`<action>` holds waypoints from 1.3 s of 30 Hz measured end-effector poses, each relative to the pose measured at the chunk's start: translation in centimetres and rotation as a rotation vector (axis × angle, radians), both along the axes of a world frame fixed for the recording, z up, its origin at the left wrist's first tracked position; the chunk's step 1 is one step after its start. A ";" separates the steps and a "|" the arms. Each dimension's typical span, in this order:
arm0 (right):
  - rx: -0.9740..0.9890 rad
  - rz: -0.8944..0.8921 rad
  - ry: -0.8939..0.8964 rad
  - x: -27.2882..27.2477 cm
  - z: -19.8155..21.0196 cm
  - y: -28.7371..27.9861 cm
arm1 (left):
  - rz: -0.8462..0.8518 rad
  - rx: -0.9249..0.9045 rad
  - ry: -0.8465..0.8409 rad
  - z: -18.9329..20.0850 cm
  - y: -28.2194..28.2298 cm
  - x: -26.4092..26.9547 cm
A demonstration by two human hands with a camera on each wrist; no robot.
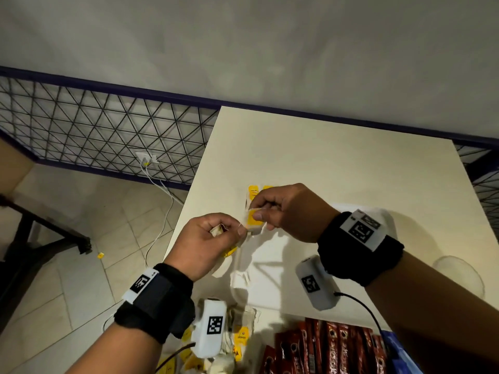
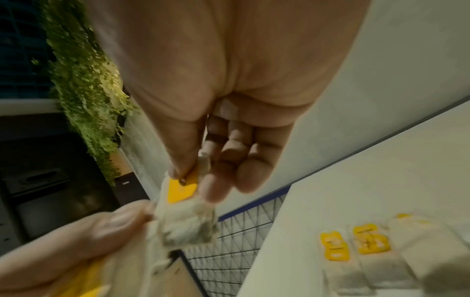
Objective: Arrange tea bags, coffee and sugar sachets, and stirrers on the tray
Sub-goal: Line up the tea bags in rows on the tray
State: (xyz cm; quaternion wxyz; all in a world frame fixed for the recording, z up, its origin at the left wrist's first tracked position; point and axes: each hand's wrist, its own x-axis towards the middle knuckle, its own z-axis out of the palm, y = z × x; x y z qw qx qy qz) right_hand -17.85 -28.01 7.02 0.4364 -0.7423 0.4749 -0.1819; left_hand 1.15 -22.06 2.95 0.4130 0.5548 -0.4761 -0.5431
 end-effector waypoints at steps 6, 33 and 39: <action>-0.072 -0.086 0.247 -1.2 -3.2 -4.0 | -0.010 0.028 -0.071 -0.6 -0.7 1.6; 0.053 -0.107 0.600 -0.8 -11.5 -9.3 | -0.020 0.064 -0.056 -2.2 -2.2 3.7; 0.028 -0.114 0.625 -1.1 -11.8 -9.6 | -0.049 0.054 -0.081 -2.4 -2.1 3.4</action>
